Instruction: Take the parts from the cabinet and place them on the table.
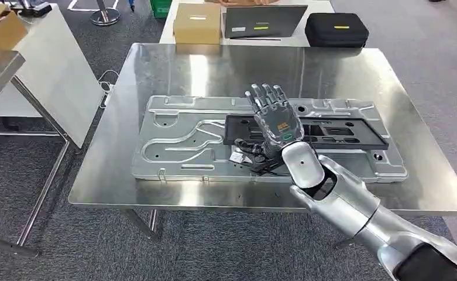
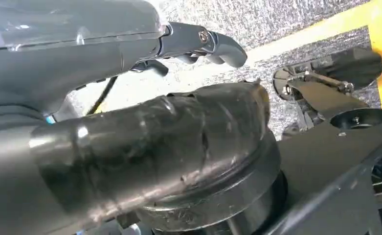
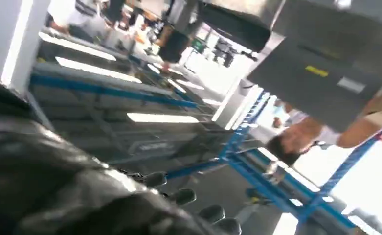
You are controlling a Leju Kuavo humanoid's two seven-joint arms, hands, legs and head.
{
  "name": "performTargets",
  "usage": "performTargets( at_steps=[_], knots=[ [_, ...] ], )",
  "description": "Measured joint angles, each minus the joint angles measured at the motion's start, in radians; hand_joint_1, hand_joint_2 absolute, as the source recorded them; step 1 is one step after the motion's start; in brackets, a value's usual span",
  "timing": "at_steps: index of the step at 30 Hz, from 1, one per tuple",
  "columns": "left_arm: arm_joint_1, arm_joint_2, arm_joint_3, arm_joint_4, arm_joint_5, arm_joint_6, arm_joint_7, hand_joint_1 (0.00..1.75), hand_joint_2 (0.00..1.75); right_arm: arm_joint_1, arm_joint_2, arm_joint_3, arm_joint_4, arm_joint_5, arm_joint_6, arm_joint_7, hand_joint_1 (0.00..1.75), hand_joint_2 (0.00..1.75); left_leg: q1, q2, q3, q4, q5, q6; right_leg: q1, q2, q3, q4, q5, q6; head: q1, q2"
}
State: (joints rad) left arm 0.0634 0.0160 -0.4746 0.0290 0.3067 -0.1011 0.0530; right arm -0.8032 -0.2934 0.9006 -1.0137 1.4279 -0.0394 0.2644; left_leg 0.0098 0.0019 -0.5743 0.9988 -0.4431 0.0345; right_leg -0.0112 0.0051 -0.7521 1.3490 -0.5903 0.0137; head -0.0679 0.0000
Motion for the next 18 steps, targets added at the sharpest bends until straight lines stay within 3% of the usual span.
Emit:
performTargets(
  at_steps=[1, 2, 3, 4, 5, 8, 9, 11, 14, 15, 16, 18],
  knots=[
    [0.001, -0.005, 0.0, 0.0, 0.007, 0.006, 0.0, 0.0, 0.0, 0.022, 0.0, -0.018, -0.029, 0.004, -0.023, 0.009, 0.0, 0.0, 0.0, -0.001, 0.001, 0.001, -0.001, 0.0, -0.003, 0.0, 0.009, -0.023, 0.024, 0.001, 0.0, 0.0],
    [0.002, -0.009, 0.0, 0.0, 0.011, 0.012, 0.003, 0.0, 0.0, 0.043, 0.002, -0.041, -0.068, 0.001, -0.04, 0.013, 0.0, 0.0, 0.001, -0.002, 0.002, 0.004, -0.004, -0.002, -0.005, -0.001, 0.041, -0.09, 0.067, 0.0, 0.0, 0.0],
    [0.002, -0.013, -0.001, 0.0, 0.019, 0.021, 0.008, 0.0, 0.0, 0.062, 0.005, -0.066, -0.111, -0.017, -0.049, 0.013, 0.0, 1.75, 0.001, -0.003, 0.003, 0.009, -0.008, -0.004, -0.006, -0.002, 0.086, -0.181, 0.113, -0.001, 0.0, 0.0],
    [0.002, -0.017, -0.002, 0.0, 0.022, 0.027, 0.01, 0.0, 1.75, 0.081, 0.006, -0.086, -0.148, -0.034, -0.057, 0.012, 0.0, 1.75, 0.002, -0.003, 0.005, 0.015, -0.014, -0.008, -0.007, -0.005, 0.136, -0.28, 0.151, -0.003, 0.0, 0.0],
    [0.003, -0.019, -0.003, 0.0, 0.026, 0.04, 0.011, 0.0, 1.75, 0.1, 0.009, -0.114, -0.198, -0.057, -0.069, 0.006, 0.0, 1.75, -0.005, -0.004, 0.0, 0.02, -0.019, -0.015, 0.001, -0.004, 0.148, -0.299, 0.127, -0.005, 0.0, 0.0],
    [0.003, -0.026, -0.018, 0.0, 0.025, 0.064, -0.002, 0.0, 1.75, 0.212, 0.017, -0.162, -0.355, -0.093, -0.148, -0.037, 0.0, 1.75, 0.0, -0.005, 0.001, 0.019, -0.019, -0.026, 0.008, -0.002, 0.149, -0.304, 0.13, -0.019, -0.001, 0.0],
    [0.005, -0.028, -0.025, 0.0, 0.025, 0.072, -0.003, 0.0, 0.0, 0.257, 0.016, -0.173, -0.413, -0.091, -0.183, -0.042, 0.0, 1.75, 0.001, -0.006, 0.002, 0.018, -0.02, -0.033, 0.007, -0.003, 0.151, -0.308, 0.132, -0.026, -0.001, 0.0],
    [0.011, -0.034, -0.03, 0.0, 0.029, 0.085, -0.006, 0.0, 0.0, 0.335, 0.014, -0.191, -0.501, -0.084, -0.228, -0.041, 0.0, 1.75, 0.003, -0.005, -0.013, 0.064, -0.061, -0.04, 0.001, -0.006, 0.16, -0.318, 0.135, -0.041, -0.001, 0.0],
    [0.015, -0.041, -0.034, 0.0, 0.038, 0.103, -0.014, 0.0, 0.0, 0.433, 0.003, -0.216, -0.595, -0.088, -0.275, -0.038, 0.0, 1.75, 0.004, -0.005, -0.117, 0.292, -0.17, -0.046, 0.006, -0.006, 0.159, -0.318, 0.133, -0.048, -0.001, 0.0],
    [0.016, -0.042, -0.036, 0.0, 0.039, 0.11, -0.015, 0.0, 0.0, 0.463, 0.0, -0.222, -0.618, -0.095, -0.283, -0.039, 0.0, 1.75, 0.004, -0.005, -0.138, 0.334, -0.176, -0.046, 0.008, -0.006, 0.159, -0.318, 0.133, -0.048, -0.001, 0.0],
    [0.016, -0.043, -0.041, 0.0, 0.039, 0.116, -0.016, 0.0, 0.0, 0.494, -0.003, -0.23, -0.638, -0.098, -0.289, -0.04, 0.0, 1.75, 0.004, -0.005, -0.134, 0.327, -0.159, -0.044, 0.009, -0.005, 0.161, -0.318, 0.132, -0.049, -0.001, 0.0],
    [0.017, -0.044, -0.048, 0.0, 0.04, 0.125, -0.016, 0.0, 0.0, 0.54, -0.012, -0.251, -0.682, -0.1, -0.297, -0.042, 0.0, 1.75, 0.002, -0.005, -0.062, 0.186, -0.078, -0.035, 0.009, -0.001, 0.166, -0.317, 0.131, -0.049, -0.002, 0.0]
  ],
)
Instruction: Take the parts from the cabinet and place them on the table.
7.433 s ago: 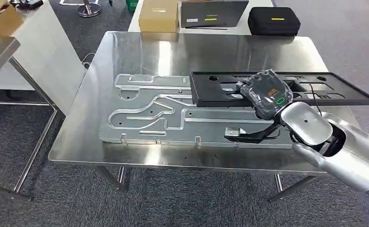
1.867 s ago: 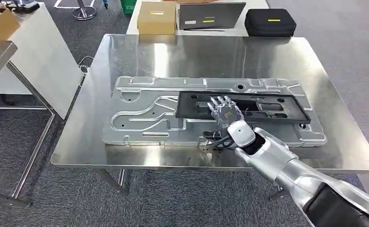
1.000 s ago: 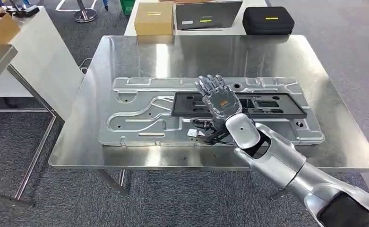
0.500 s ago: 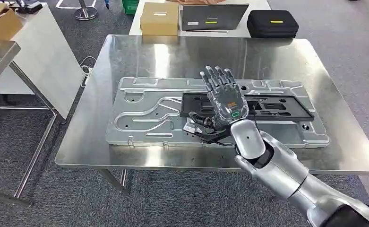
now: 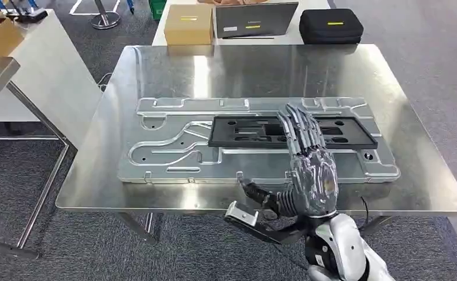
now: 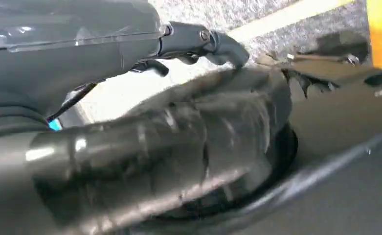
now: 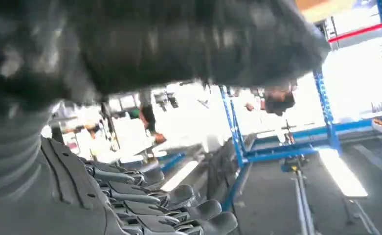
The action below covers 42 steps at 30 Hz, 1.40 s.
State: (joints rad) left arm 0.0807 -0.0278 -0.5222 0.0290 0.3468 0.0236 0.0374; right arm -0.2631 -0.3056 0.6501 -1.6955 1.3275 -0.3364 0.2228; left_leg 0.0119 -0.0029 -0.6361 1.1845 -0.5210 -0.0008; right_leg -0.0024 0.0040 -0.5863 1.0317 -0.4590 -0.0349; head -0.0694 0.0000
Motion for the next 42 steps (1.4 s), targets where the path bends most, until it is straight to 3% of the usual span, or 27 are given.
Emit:
performTargets(
  at_steps=[1, 2, 3, 6, 7, 8, 11, 12, 13, 14, 16, 17, 18, 19, 21, 23, 26, 27, 28, 29, 32, 33, 37, 38, 39, 41, 42],
  knots=[
    [0.001, 0.0, -0.001, 0.0, 0.0, 0.003, 0.0, 0.0, 0.0, 0.015, -0.003, -0.006, -0.014, 0.0, -0.003, 0.0, 0.0, 1.75, -0.002, 0.0, 0.049, -0.094, 0.04, 0.008, 0.0, 0.003, 0.002, 0.0, -0.001, 0.0, 0.0, 0.0],
    [0.002, 0.0, -0.001, 0.0, 0.001, 0.004, 0.0, 0.0, 0.0, 0.029, -0.006, -0.011, -0.028, 0.0, -0.005, -0.001, 0.0, 1.75, -0.007, 0.0, 0.08, -0.163, 0.04, 0.017, 0.0, 0.004, 0.003, 0.0, -0.001, 0.002, 0.001, 0.0],
    [0.001, 0.0, -0.002, 0.0, 0.0, 0.005, 0.0, 0.0, 1.75, 0.043, -0.01, -0.016, -0.039, 0.0, -0.006, -0.002, 0.0, 1.75, -0.01, 0.001, 0.085, -0.175, 0.039, 0.017, 0.002, 0.006, 0.0, 0.003, -0.002, 0.01, 0.0, 0.0],
    [0.002, 0.0, -0.01, 0.0, -0.002, 0.012, -0.01, 0.0, 1.75, 0.096, -0.018, -0.032, -0.077, -0.003, -0.005, -0.003, 0.0, 1.75, -0.017, -0.001, 0.083, -0.179, 0.044, 0.026, -0.006, 0.005, 0.002, -0.005, 0.003, 0.029, 0.0, 0.0],
    [0.006, 0.0, -0.012, 0.0, -0.002, 0.012, -0.019, 0.0, 1.75, 0.116, -0.026, -0.042, -0.093, -0.004, -0.005, 0.002, 0.0, 1.75, -0.001, 0.001, 0.097, -0.202, 0.059, 0.034, -0.002, 0.004, 0.002, 0.002, -0.002, 0.035, 0.0, 0.0],
    [0.007, 0.0, -0.014, 0.0, -0.002, 0.01, -0.024, 0.0, 1.75, 0.133, -0.028, -0.047, -0.102, -0.005, -0.005, 0.005, 0.0, 1.75, -0.004, 0.005, 0.1, -0.209, 0.065, 0.038, -0.004, 0.003, -0.005, 0.025, -0.023, 0.038, 0.001, 0.0],
    [0.007, -0.001, -0.024, 0.0, -0.002, 0.005, -0.031, 0.0, 1.75, 0.177, -0.042, -0.058, -0.114, -0.009, -0.006, 0.01, 0.0, 1.75, -0.006, 0.007, 0.095, -0.209, 0.068, 0.043, -0.01, 0.002, -0.093, 0.224, -0.139, 0.049, 0.002, 0.0],
    [0.007, -0.002, -0.026, 0.0, -0.002, 0.004, -0.031, 0.0, 1.75, 0.189, -0.046, -0.061, -0.117, -0.009, -0.006, 0.01, 0.0, 1.75, -0.006, 0.008, 0.093, -0.207, 0.068, 0.043, -0.012, 0.002, -0.116, 0.273, -0.155, 0.053, 0.002, 0.0],
    [0.007, -0.002, -0.026, 0.0, -0.002, 0.004, -0.031, 0.0, 1.75, 0.195, -0.048, -0.062, -0.119, -0.01, -0.007, 0.01, 0.0, 1.75, -0.006, 0.008, 0.091, -0.204, 0.067, 0.042, -0.016, 0.001, -0.118, 0.279, -0.145, 0.056, 0.002, 0.0],
    [0.007, -0.002, -0.026, 0.0, -0.002, 0.004, -0.031, 0.0, 1.75, 0.198, -0.05, -0.063, -0.12, -0.01, -0.007, 0.01, 0.0, 1.75, -0.004, 0.008, 0.09, -0.2, 0.065, 0.04, -0.021, 0.001, -0.094, 0.236, -0.112, 0.06, 0.002, 0.0],
    [0.006, -0.002, -0.026, 0.0, -0.002, 0.004, -0.032, 0.0, 1.75, 0.201, -0.05, -0.066, -0.126, -0.01, -0.006, 0.01, 0.0, 1.75, -0.001, 0.008, 0.089, -0.188, 0.059, 0.031, -0.029, -0.003, -0.003, 0.07, -0.031, 0.065, 0.002, 0.0],
    [0.006, -0.002, -0.026, 0.0, -0.002, 0.004, -0.032, 0.0, 1.75, 0.201, -0.051, -0.067, -0.128, -0.01, -0.006, 0.01, 0.0, 1.75, -0.001, 0.008, 0.087, -0.179, 0.054, 0.024, -0.033, -0.004, 0.026, 0.005, -0.031, 0.067, 0.002, 0.0],
    [0.006, -0.002, -0.026, 0.0, -0.002, 0.003, -0.032, 0.0, 0.0, 0.204, -0.051, -0.068, -0.129, -0.01, -0.006, 0.01, 0.0, 1.75, -0.008, 0.005, 0.084, -0.171, 0.049, 0.017, -0.021, 0.0, 0.024, 0.005, -0.029, 0.06, 0.002, 0.0],
    [0.005, -0.002, -0.027, 0.0, -0.002, 0.003, -0.033, 0.0, 0.0, 0.207, -0.051, -0.068, -0.132, -0.01, -0.007, 0.01, 0.0, 1.75, -0.007, 0.005, 0.083, -0.172, 0.05, 0.012, -0.021, 0.002, 0.021, 0.011, -0.029, 0.048, 0.0, 0.0],
    [0.005, -0.002, -0.028, 0.0, -0.002, 0.005, -0.035, 0.0, 0.0, 0.218, -0.051, -0.071, -0.135, -0.01, -0.008, 0.009, 0.0, 1.75, -0.005, 0.005, 0.084, -0.175, 0.053, 0.002, -0.017, 0.003, 0.018, 0.012, -0.027, 0.037, 0.0, 0.0],
    [0.006, -0.002, -0.027, 0.0, 0.001, 0.009, -0.036, 0.0, 0.0, 0.236, -0.051, -0.075, -0.137, -0.01, -0.013, 0.009, 0.0, 1.75, -0.001, 0.005, 0.075, -0.152, 0.031, -0.007, -0.021, 0.002, 0.021, 0.002, -0.019, 0.019, 0.0, 0.0],
    [0.007, 0.0, -0.032, 0.0, -0.002, 0.008, -0.036, 0.0, 0.0, 0.263, -0.051, -0.083, -0.139, -0.01, -0.026, 0.008, 0.0, 1.75, 0.0, 0.005, -0.019, 0.055, -0.086, -0.011, -0.016, -0.002, 0.015, 0.002, -0.017, 0.008, 0.0, 0.0],
    [0.007, 0.0, -0.034, 0.0, -0.002, 0.008, -0.036, 0.0, 0.0, 0.272, -0.051, -0.084, -0.138, -0.01, -0.028, 0.008, 0.0, 1.75, 0.0, 0.005, -0.047, 0.119, -0.108, -0.011, -0.012, -0.003, 0.013, 0.002, -0.017, 0.006, 0.0, 0.0],
    [0.007, 0.001, -0.034, 0.0, -0.001, 0.005, -0.035, 0.0, 0.0, 0.28, -0.051, -0.086, -0.138, -0.011, -0.028, 0.008, 0.0, 1.75, 0.0, 0.005, -0.056, 0.142, -0.107, -0.01, -0.01, -0.003, 0.012, 0.002, -0.015, 0.004, 0.0, 0.0],
    [0.007, 0.002, -0.034, 0.0, -0.001, 0.004, -0.031, 0.0, 0.0, 0.285, -0.05, -0.086, -0.138, -0.012, -0.028, 0.008, 0.0, 1.75, 0.0, 0.005, -0.039, 0.115, -0.085, -0.006, -0.008, -0.003, 0.011, 0.004, -0.012, 0.003, 0.0, 0.0],
    [0.007, 0.009, -0.035, 0.0, 0.0, -0.002, -0.023, 0.0, 0.0, 0.282, -0.039, -0.085, -0.132, -0.013, -0.024, 0.008, 0.0, 1.75, -0.009, 0.004, 0.098, -0.131, 0.028, 0.017, -0.006, 0.002, 0.013, 0.006, -0.012, 0.004, 0.0, 0.0],
    [0.006, 0.014, -0.035, 0.0, 0.0, -0.003, -0.02, 0.0, 0.0, 0.279, -0.03, -0.085, -0.127, -0.013, -0.021, 0.008, 0.0, 1.75, -0.016, 0.004, 0.115, -0.172, 0.017, 0.021, -0.002, 0.002, 0.01, 0.007, -0.009, 0.008, 0.001, 0.0],
    [0.005, 0.018, -0.046, 0.0, -0.002, -0.006, -0.013, 0.0, 0.0, 0.268, -0.006, -0.084, -0.101, -0.013, -0.023, 0.016, 0.0, 1.75, -0.021, 0.002, 0.107, -0.185, 0.044, 0.032, -0.009, 0.0, 0.005, -0.001, 0.008, 0.035, 0.0, 0.0],
    [0.006, 0.019, -0.048, 0.0, -0.002, -0.005, -0.011, 0.0, 0.0, 0.268, -0.006, -0.084, -0.098, -0.013, -0.024, 0.017, 0.0, 1.75, -0.007, 0.008, 0.112, -0.204, 0.06, 0.035, -0.009, -0.001, 0.002, 0.012, -0.006, 0.038, 0.001, 0.0],
    [0.006, 0.019, -0.048, 0.0, -0.002, -0.005, -0.011, 0.0, 0.0, 0.269, -0.006, -0.084, -0.095, -0.014, -0.024, 0.019, 0.0, 1.75, -0.011, 0.01, 0.106, -0.213, 0.068, 0.042, -0.009, -0.001, -0.009, 0.036, -0.044, 0.042, 0.002, 0.0],
    [0.006, 0.019, -0.05, 0.0, -0.002, -0.005, -0.013, 0.0, 0.0, 0.272, -0.006, -0.084, -0.089, -0.017, -0.026, 0.023, 0.0, 1.75, -0.013, 0.012, 0.087, -0.211, 0.081, 0.047, -0.011, -0.001, -0.057, 0.17, -0.145, 0.047, 0.003, 0.0],
    [0.006, 0.019, -0.05, 0.0, -0.002, -0.005, -0.015, 0.0, 0.0, 0.276, -0.006, -0.084, -0.085, -0.019, -0.026, 0.023, 0.0, 1.75, -0.014, 0.013, 0.076, -0.209, 0.086, 0.047, -0.012, -0.001, -0.079, 0.24, -0.18, 0.051, 0.002, 0.0]
  ],
)
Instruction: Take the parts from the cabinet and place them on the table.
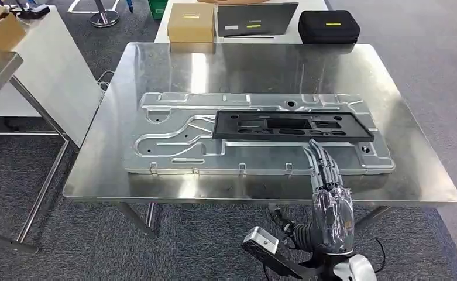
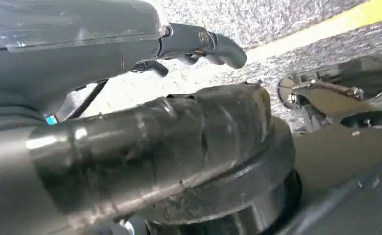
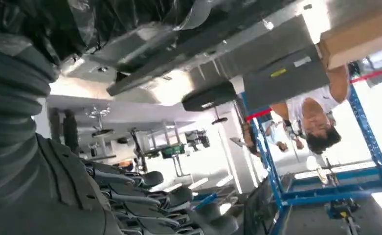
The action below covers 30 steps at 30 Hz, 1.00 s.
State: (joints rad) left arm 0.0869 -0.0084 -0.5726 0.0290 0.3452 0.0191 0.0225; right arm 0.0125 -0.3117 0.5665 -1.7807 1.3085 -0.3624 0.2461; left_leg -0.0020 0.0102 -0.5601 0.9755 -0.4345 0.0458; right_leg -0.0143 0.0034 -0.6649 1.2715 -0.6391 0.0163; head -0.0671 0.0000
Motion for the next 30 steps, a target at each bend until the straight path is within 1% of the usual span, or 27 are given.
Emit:
performTargets(
  at_steps=[1, 2, 3, 4, 5, 6, 7, 9, 11, 12, 13, 14, 15, 16, 17, 18, 19, 20, 21, 22, 23, 25, 26, 27, 28, 29, 30],
  knots=[
    [0.0, 0.0, 0.0, 0.0, 0.0, 0.0, -0.001, 0.0, 0.0, 0.002, 0.0, 0.0, 0.004, -0.002, 0.0, 0.0, 0.0, 1.75, 0.0, 0.001, -0.011, 0.004, 0.005, -0.001, -0.001, 0.0, -0.005, 0.034, -0.01, 0.003, 0.0, 0.0],
    [0.0, 0.0, 0.0, 0.0, 0.001, 0.001, -0.002, 0.0, 0.0, 0.003, 0.0, 0.0, 0.009, -0.003, 0.0, 0.0, 0.0, 1.75, 0.001, 0.001, -0.024, 0.01, 0.01, -0.003, -0.004, -0.001, 0.013, 0.023, 0.006, 0.006, 0.0, 0.0],
    [0.0, 0.0, 0.0, 0.0, 0.001, 0.001, -0.002, 0.0, 0.0, 0.003, 0.0, 0.0, 0.013, -0.004, 0.0, 0.0, 0.0, 1.75, 0.002, 0.001, -0.035, 0.015, 0.014, -0.005, -0.007, -0.001, 0.047, -0.024, 0.034, 0.009, 0.0, 0.0],
    [0.0, 0.0, 0.0, 0.0, 0.001, 0.001, -0.002, 0.0, 0.0, 0.003, 0.0, 0.0, 0.016, -0.005, 0.0, 0.0, 0.0, 1.75, 0.004, 0.001, -0.048, 0.023, 0.019, -0.009, -0.012, -0.003, 0.11, -0.119, 0.077, 0.011, 0.0, 0.0],
    [0.0, 0.0, 0.0, 0.0, 0.002, 0.001, -0.003, 0.0, 0.0, 0.003, 0.0, 0.0, 0.018, -0.007, 0.0, 0.0, 0.0, 1.75, 0.004, 0.001, -0.057, 0.033, 0.021, -0.013, -0.016, -0.004, 0.166, -0.201, 0.098, 0.013, 0.0, 0.0],
    [0.001, 0.001, 0.0, 0.0, 0.002, 0.001, -0.003, 0.0, 0.0, 0.0, 0.001, 0.0, 0.021, -0.008, 0.0, 0.0, 0.0, 1.75, 0.003, 0.0, -0.067, 0.041, 0.024, -0.019, -0.013, -0.003, 0.192, -0.255, 0.068, 0.01, 0.0, 0.0],
    [0.002, 0.001, 0.0, 0.0, 0.002, 0.001, -0.003, 0.0, 0.0, 0.005, 0.002, 0.0, 0.024, -0.01, -0.001, 0.0, 0.0, 1.75, 0.002, -0.001, -0.066, 0.044, 0.028, -0.024, -0.003, 0.005, 0.183, -0.239, 0.099, -0.002, 0.0, 0.0],
    [0.001, 0.002, 0.0, 0.0, 0.004, 0.0, -0.012, 0.0, 0.0, 0.004, 0.002, 0.001, 0.03, -0.01, -0.004, 0.0, 0.0, 1.75, 0.004, -0.002, -0.069, 0.046, 0.04, -0.037, 0.001, 0.005, 0.171, -0.24, 0.097, -0.015, -0.001, 0.0],
    [0.004, 0.002, 0.0, 0.0, 0.006, -0.002, -0.025, 0.0, 0.0, 0.003, 0.002, 0.001, 0.031, -0.009, -0.006, 0.0, 0.0, 1.75, 0.008, -0.005, -0.079, 0.049, 0.045, -0.05, -0.006, 0.001, 0.153, -0.251, 0.118, -0.038, 0.0, 0.0],
    [0.003, 0.002, 0.0, 0.0, 0.008, -0.002, -0.027, 0.0, 0.0, 0.001, 0.004, 0.001, 0.031, -0.009, -0.008, 0.0, 0.0, 1.75, 0.01, -0.007, -0.092, 0.072, 0.002, -0.053, -0.004, -0.001, 0.144, -0.251, 0.129, -0.045, -0.001, 0.0],
    [0.001, 0.002, 0.0, 0.0, 0.008, -0.002, -0.027, 0.0, 0.0, 0.001, 0.004, 0.001, 0.031, -0.009, -0.008, 0.002, 0.0, 1.75, 0.01, -0.008, -0.109, 0.126, -0.063, -0.055, -0.003, -0.002, 0.132, -0.251, 0.138, -0.054, -0.001, 0.0],
    [0.001, 0.002, 0.0, 0.0, 0.008, -0.001, -0.027, 0.0, 0.0, 0.001, 0.005, 0.001, 0.031, -0.009, -0.008, 0.003, 0.0, 1.75, 0.012, -0.007, -0.126, 0.196, -0.122, -0.057, -0.001, -0.003, 0.119, -0.25, 0.148, -0.055, -0.001, 0.0],
    [0.0, 0.001, 0.0, 0.0, 0.009, -0.001, -0.029, 0.0, 0.0, 0.002, 0.006, 0.001, 0.031, -0.009, -0.008, 0.003, 0.0, 1.75, 0.012, -0.007, -0.143, 0.274, -0.168, -0.059, 0.002, -0.003, 0.105, -0.249, 0.159, -0.055, -0.001, 0.0],
    [-0.001, 0.001, 0.0, 0.0, 0.01, 0.0, -0.03, 0.0, 0.0, 0.003, 0.007, 0.001, 0.031, -0.009, -0.008, 0.004, 0.0, 1.75, 0.012, -0.007, -0.15, 0.333, -0.185, -0.059, 0.005, -0.003, 0.089, -0.248, 0.169, -0.055, -0.001, 0.0],
    [-0.001, 0.001, 0.0, 0.0, 0.01, 0.0, -0.033, 0.0, 0.0, 0.006, 0.007, 0.001, 0.031, -0.01, -0.008, 0.005, 0.0, 1.75, 0.012, -0.007, -0.14, 0.352, -0.173, -0.058, 0.007, -0.004, 0.076, -0.246, 0.178, -0.055, -0.001, 0.0],
    [-0.001, 0.001, 0.0, 0.0, 0.01, 0.0, -0.035, 0.0, 1.75, 0.009, 0.007, 0.001, 0.031, -0.016, -0.008, 0.005, 0.0, 1.75, 0.012, -0.007, -0.106, 0.326, -0.137, -0.053, 0.01, -0.004, 0.062, -0.246, 0.188, -0.054, -0.001, 0.0],
    [0.0, 0.001, 0.0, 0.0, 0.011, 0.0, -0.035, 0.0, 1.75, 0.015, 0.007, 0.001, 0.031, -0.028, -0.007, 0.005, 0.0, 1.75, 0.011, -0.008, -0.055, 0.264, -0.102, -0.048, 0.011, -0.004, 0.051, -0.245, 0.196, -0.053, -0.001, 0.0],
    [0.001, 0.002, 0.0, 0.0, 0.011, 0.001, -0.033, 0.0, 1.75, 0.023, 0.007, 0.001, 0.031, -0.048, -0.006, 0.006, 0.0, 1.75, 0.009, -0.008, 0.002, 0.186, -0.081, -0.042, 0.011, -0.003, 0.046, -0.245, 0.203, -0.051, -0.001, 0.0],
    [0.001, 0.003, 0.0, 0.0, 0.011, 0.001, -0.026, 0.0, 1.75, 0.038, 0.006, 0.001, 0.031, -0.077, -0.005, 0.007, 0.0, 1.75, 0.002, -0.01, 0.09, 0.064, -0.088, -0.031, 0.011, -0.003, 0.043, -0.244, 0.211, -0.047, -0.001, 0.0],
    [0.003, 0.005, 0.0, 0.0, 0.013, 0.004, -0.023, 0.0, 1.75, 0.051, 0.004, 0.001, 0.031, -0.102, -0.006, 0.01, 0.0, 1.75, -0.004, -0.011, 0.134, -0.011, -0.114, -0.027, 0.013, -0.003, 0.039, -0.243, 0.218, -0.04, -0.001, 0.0],
    [0.006, 0.005, 0.001, 0.0, 0.017, 0.008, -0.024, 0.0, 1.75, 0.064, -0.002, 0.001, 0.031, -0.134, -0.006, 0.017, 0.0, 1.75, -0.006, -0.011, 0.128, -0.008, -0.108, -0.029, 0.009, -0.005, 0.041, -0.248, 0.228, -0.033, -0.001, 0.0],
    [0.009, 0.006, 0.002, 0.0, 0.018, 0.013, -0.031, 0.0, 1.75, 0.083, -0.011, 0.001, 0.032, -0.199, -0.007, 0.035, 0.0, 1.75, -0.012, -0.01, 0.119, -0.013, -0.101, -0.023, 0.004, -0.004, 0.041, -0.253, 0.242, -0.022, -0.002, 0.0],
    [0.014, 0.006, 0.002, 0.0, 0.018, 0.016, -0.037, 0.0, 1.75, 0.092, -0.014, 0.001, 0.034, -0.225, -0.006, 0.043, 0.0, 1.75, -0.007, -0.008, 0.115, -0.029, -0.084, -0.014, 0.009, -0.002, 0.04, -0.256, 0.249, -0.014, -0.001, 0.0],
    [0.012, 0.005, 0.002, 0.0, 0.018, 0.017, -0.043, 0.0, 1.75, 0.1, -0.02, 0.001, 0.037, -0.259, 0.0, 0.056, 0.0, 1.75, -0.001, 0.004, 0.112, -0.034, -0.069, -0.009, 0.005, -0.001, 0.03, -0.237, 0.219, -0.012, -0.002, 0.0],
    [0.012, 0.004, 0.002, 0.0, 0.018, 0.019, -0.043, 0.0, 1.75, 0.105, -0.026, 0.001, 0.039, -0.29, 0.011, 0.068, 0.0, 1.75, -0.001, 0.003, 0.097, -0.036, -0.06, 0.001, 0.008, -0.002, 0.014, -0.193, 0.159, -0.01, 0.0, 0.0],
    [0.012, 0.005, 0.003, 0.0, 0.019, 0.024, -0.043, 0.0, 1.75, 0.11, -0.03, 0.001, 0.047, -0.324, 0.018, 0.083, 0.0, 1.75, -0.002, 0.004, 0.084, -0.034, -0.055, 0.009, 0.006, -0.002, -0.005, -0.13, 0.102, -0.006, -0.001, 0.0],
    [0.012, 0.006, 0.005, 0.0, 0.021, 0.029, -0.04, 0.0, 1.75, 0.115, -0.032, 0.0, 0.063, -0.369, 0.022, 0.098, 0.0, 1.75, -0.003, 0.004, 0.07, -0.032, -0.047, 0.012, 0.002, -0.001, -0.028, -0.05, 0.061, -0.001, -0.001, 0.0]
  ],
)
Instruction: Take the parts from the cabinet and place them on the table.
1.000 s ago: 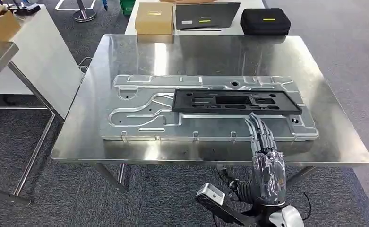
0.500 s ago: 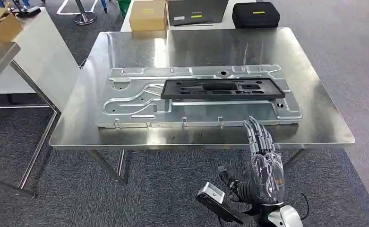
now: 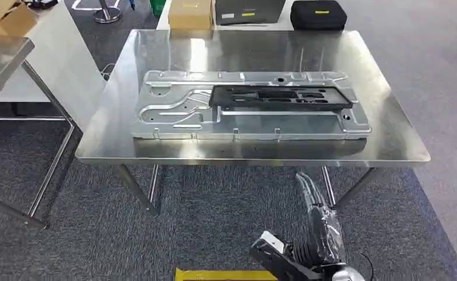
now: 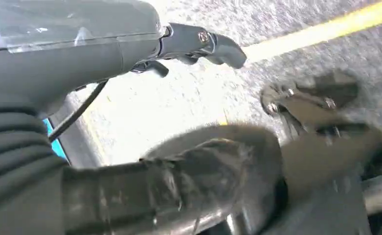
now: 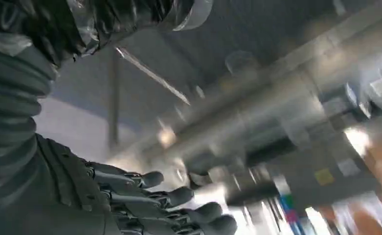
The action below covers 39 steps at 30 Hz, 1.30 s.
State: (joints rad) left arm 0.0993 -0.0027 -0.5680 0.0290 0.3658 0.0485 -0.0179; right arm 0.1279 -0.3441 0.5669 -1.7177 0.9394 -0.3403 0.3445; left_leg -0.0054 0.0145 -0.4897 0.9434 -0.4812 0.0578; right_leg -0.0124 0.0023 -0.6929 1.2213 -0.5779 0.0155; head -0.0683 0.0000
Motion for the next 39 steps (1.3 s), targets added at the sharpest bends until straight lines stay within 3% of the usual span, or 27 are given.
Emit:
performTargets(
  at_steps=[1, 2, 3, 5, 6, 7, 8, 9, 10, 12, 13, 14, 15, 18, 19, 20, 22, 23, 24, 25, 28, 30, 32, 34, 36, 38, 39],
  knots=[
    [0.001, 0.0, 0.002, 0.0, 0.0, 0.008, 0.003, 0.0, 1.75, 0.007, 0.0, 0.0, 0.023, -0.042, -0.003, 0.009, 0.0, 1.75, 0.0, 0.001, -0.013, 0.002, 0.008, -0.001, -0.004, -0.001, -0.014, 0.062, -0.026, 0.007, 0.0, 0.0],
    [0.002, 0.0, 0.004, 0.0, 0.0, 0.018, 0.005, 0.0, 1.75, 0.016, 0.0, 0.0, 0.06, -0.095, -0.011, 0.014, 0.0, 1.75, 0.0, 0.001, -0.027, 0.007, 0.014, -0.002, -0.008, -0.001, -0.007, 0.086, -0.03, 0.013, 0.0, 0.0],
    [0.004, -0.001, 0.005, 0.0, 0.0, 0.024, 0.005, 0.0, 1.75, 0.021, 0.0, -0.002, 0.1, -0.129, -0.026, 0.006, 0.0, 1.75, 0.003, 0.001, -0.04, 0.016, 0.019, -0.004, -0.014, -0.002, 0.028, 0.053, -0.013, 0.02, 0.0, 0.0],
    [0.006, -0.002, 0.006, 0.0, 0.0, 0.032, 0.005, 0.0, 1.75, 0.022, 0.0, -0.003, 0.152, -0.169, -0.043, -0.004, 0.0, 1.75, 0.009, 0.0, -0.064, 0.043, 0.021, -0.009, -0.028, -0.003, 0.156, -0.126, 0.043, 0.036, 0.0, 0.0],
    [0.006, -0.002, 0.006, 0.0, -0.001, 0.038, 0.003, 0.0, 1.75, 0.021, 0.0, -0.006, 0.174, -0.2, -0.041, -0.003, 0.0, 1.75, 0.009, 0.0, -0.077, 0.065, 0.019, -0.013, -0.035, -0.001, 0.21, -0.216, 0.04, 0.043, 0.0, 0.0],
    [0.008, 0.004, 0.007, 0.0, -0.003, 0.048, -0.007, 0.0, 1.75, 0.02, 0.003, -0.008, 0.216, -0.253, -0.035, -0.002, 0.0, 1.75, 0.004, -0.003, -0.087, 0.079, 0.015, -0.019, -0.022, 0.007, 0.2, -0.213, 0.046, 0.043, 0.001, 0.0],
    [0.01, 0.005, 0.008, 0.0, -0.004, 0.053, -0.02, 0.0, 1.75, 0.019, 0.004, -0.011, 0.257, -0.299, -0.036, -0.01, 0.0, 1.75, 0.003, -0.004, -0.09, 0.081, 0.016, -0.022, -0.025, 0.005, 0.198, -0.208, 0.035, 0.016, -0.002, 0.0],
    [0.009, 0.006, 0.011, 0.0, -0.01, 0.057, -0.034, 0.0, 0.0, 0.017, 0.008, -0.013, 0.328, -0.355, -0.041, -0.033, 0.0, 0.0, 0.005, -0.005, -0.092, 0.083, 0.018, -0.026, -0.02, 0.003, 0.195, -0.208, 0.046, 0.018, -0.001, 0.0],
    [0.01, 0.006, 0.013, 0.0, -0.011, 0.058, -0.04, 0.0, 0.0, 0.014, 0.013, -0.013, 0.386, -0.394, -0.044, -0.051, 0.0, 0.0, 0.005, -0.006, -0.094, 0.086, 0.02, -0.029, -0.024, 0.002, 0.195, -0.215, 0.049, 0.019, -0.001, 0.0],
    [0.011, 0.015, 0.015, 0.0, -0.018, 0.058, -0.052, 0.0, 0.0, 0.0, 0.039, -0.014, 0.548, -0.47, -0.045, -0.109, 0.0, 0.0, 0.002, -0.009, -0.092, 0.071, 0.032, -0.012, -0.024, -0.002, 0.2, -0.232, 0.064, 0.027, -0.002, 0.0],
    [0.011, 0.015, 0.015, 0.0, -0.023, 0.058, -0.055, 0.0, 0.0, -0.013, 0.05, -0.014, 0.635, -0.505, -0.046, -0.144, 0.0, 0.0, 0.003, -0.009, -0.072, 0.024, 0.055, -0.001, -0.014, -0.002, 0.211, -0.251, 0.073, 0.03, -0.002, 0.0],
    [0.009, 0.014, 0.016, 0.0, -0.026, 0.058, -0.056, 0.0, 0.0, -0.023, 0.062, -0.014, 0.73, -0.532, -0.051, -0.18, 0.0, 0.0, 0.014, -0.001, -0.055, -0.01, 0.077, -0.004, -0.018, -0.003, 0.21, -0.239, 0.059, 0.024, 0.0, 0.0],
    [0.008, 0.014, 0.017, 0.0, -0.029, 0.057, -0.057, 0.0, 0.0, -0.034, 0.075, -0.014, 0.81, -0.547, -0.058, -0.21, 0.0, 0.0, 0.016, -0.002, -0.051, -0.032, 0.092, 0.005, -0.017, -0.001, 0.187, -0.192, 0.016, 0.021, 0.001, 0.0],
    [0.006, 0.014, 0.021, 0.0, -0.042, 0.053, -0.06, 0.0, 0.0, -0.061, 0.111, -0.014, 1.003, -0.598, 0.001, -0.224, 0.0, 0.0, 0.016, -0.001, -0.07, -0.024, 0.096, -0.002, -0.022, 0.0, 0.097, -0.007, -0.074, 0.025, 0.001, 0.0],
    [0.005, 0.016, 0.021, 0.0, -0.047, 0.049, -0.061, 0.0, 0.0, -0.068, 0.126, -0.015, 1.069, -0.626, 0.039, -0.23, 0.0, 0.0, 0.016, -0.002, -0.08, -0.015, 0.095, -0.006, -0.024, -0.001, 0.087, 0.013, -0.069, 0.028, 0.0, 0.0],
    [0.003, 0.018, 0.021, 0.0, -0.053, 0.047, -0.064, 0.0, 0.0, -0.072, 0.138, -0.018, 1.137, -0.656, 0.083, -0.239, 0.0, 0.0, 0.018, -0.003, -0.089, -0.003, 0.093, -0.012, -0.028, -0.002, 0.1, -0.013, -0.043, 0.032, 0.001, 0.0],
    [0.0, 0.019, 0.022, 0.0, -0.067, 0.035, -0.067, 0.0, 0.0, -0.075, 0.163, -0.039, 1.262, -0.735, 0.208, -0.233, 0.0, 0.0, 0.024, -0.006, -0.113, 0.034, 0.084, -0.029, -0.043, -0.004, 0.178, -0.164, 0.035, 0.044, 0.001, 0.0],
    [-0.002, 0.021, 0.022, 0.0, -0.076, 0.025, -0.067, 0.0, 0.0, -0.078, 0.179, -0.056, 1.311, -0.784, 0.288, -0.208, 0.0, 0.0, 0.03, -0.006, -0.124, 0.058, 0.076, -0.042, -0.041, -0.004, 0.187, -0.18, 0.032, 0.042, -0.001, 0.0],
    [-0.002, 0.035, 0.021, 0.0, -0.084, 0.016, -0.067, 0.0, 0.0, -0.076, 0.203, -0.079, 1.35, -0.829, 0.365, -0.179, 0.0, 0.0, 0.019, -0.009, -0.133, 0.084, 0.065, -0.059, -0.034, -0.002, 0.166, -0.185, 0.04, 0.043, 0.008, 0.0],
    [-0.003, 0.035, 0.021, 0.0, -0.085, 0.008, -0.066, 0.0, 0.0, -0.076, 0.204, -0.1, 1.379, -0.857, 0.413, -0.156, 0.0, 0.0, 0.022, -0.009, -0.133, 0.085, 0.062, -0.063, -0.03, 0.004, 0.158, -0.161, 0.035, 0.012, 0.003, 0.0],
    [-0.011, 0.036, 0.021, 0.0, -0.09, 0.0, -0.067, 0.0, 0.0, -0.076, 0.232, -0.155, 1.448, -0.917, 0.468, -0.133, 0.0, 0.0, 0.031, -0.007, -0.142, 0.089, 0.07, -0.075, -0.025, 0.004, 0.147, -0.155, 0.043, -0.014, 0.004, 0.0],
    [-0.013, 0.037, 0.021, 0.0, -0.09, 0.001, -0.066, 0.0, 0.0, -0.077, 0.246, -0.192, 1.476, -0.951, 0.47, -0.141, 0.0, 0.0, 0.034, -0.008, -0.162, 0.147, 0.002, -0.077, -0.02, 0.0, 0.136, -0.156, 0.053, -0.031, 0.003, 0.0],
    [-0.015, 0.037, 0.021, 0.0, -0.09, -0.009, -0.067, 0.0, 0.0, -0.077, 0.252, -0.229, 1.497, -0.964, 0.47, -0.161, 0.0, 0.0, 0.031, -0.008, -0.218, 0.305, -0.102, -0.072, -0.01, 0.001, 0.123, -0.155, 0.061, -0.039, 0.003, 0.0],
    [-0.016, 0.038, 0.021, 0.0, -0.09, -0.025, -0.074, 0.0, 0.0, -0.077, 0.262, -0.251, 1.513, -0.966, 0.469, -0.182, 0.0, 0.0, 0.024, -0.009, -0.243, 0.405, -0.143, -0.058, 0.002, 0.0, 0.114, -0.155, 0.066, -0.044, 0.003, 0.0],
    [-0.018, 0.039, 0.021, 0.0, -0.094, -0.033, -0.077, 0.0, 0.0, -0.078, 0.272, -0.262, 1.523, -0.958, 0.468, -0.202, 0.0, 0.0, 0.009, -0.011, -0.18, 0.33, -0.1, -0.04, 0.008, 0.001, 0.114, -0.155, 0.067, -0.045, 0.003, 0.0],
    [-0.02, 0.042, 0.021, 0.0, -0.096, -0.04, -0.079, 0.0, 0.0, -0.081, 0.28, -0.267, 1.528, -0.953, 0.468, -0.214, 0.0, 0.0, -0.01, -0.014, -0.066, 0.143, -0.024, -0.017, 0.009, 0.004, 0.119, -0.155, 0.067, -0.045, 0.003, 0.0],
    [-0.022, 0.043, 0.021, 0.0, -0.097, -0.04, -0.079, 0.0, 0.0, -0.083, 0.283, -0.27, 1.53, -0.952, 0.467, -0.218, 0.0, 0.0, -0.018, -0.015, -0.043, 0.097, -0.039, -0.009, 0.008, 0.004, 0.118, -0.156, 0.068, -0.043, 0.004, 0.0]
  ],
)
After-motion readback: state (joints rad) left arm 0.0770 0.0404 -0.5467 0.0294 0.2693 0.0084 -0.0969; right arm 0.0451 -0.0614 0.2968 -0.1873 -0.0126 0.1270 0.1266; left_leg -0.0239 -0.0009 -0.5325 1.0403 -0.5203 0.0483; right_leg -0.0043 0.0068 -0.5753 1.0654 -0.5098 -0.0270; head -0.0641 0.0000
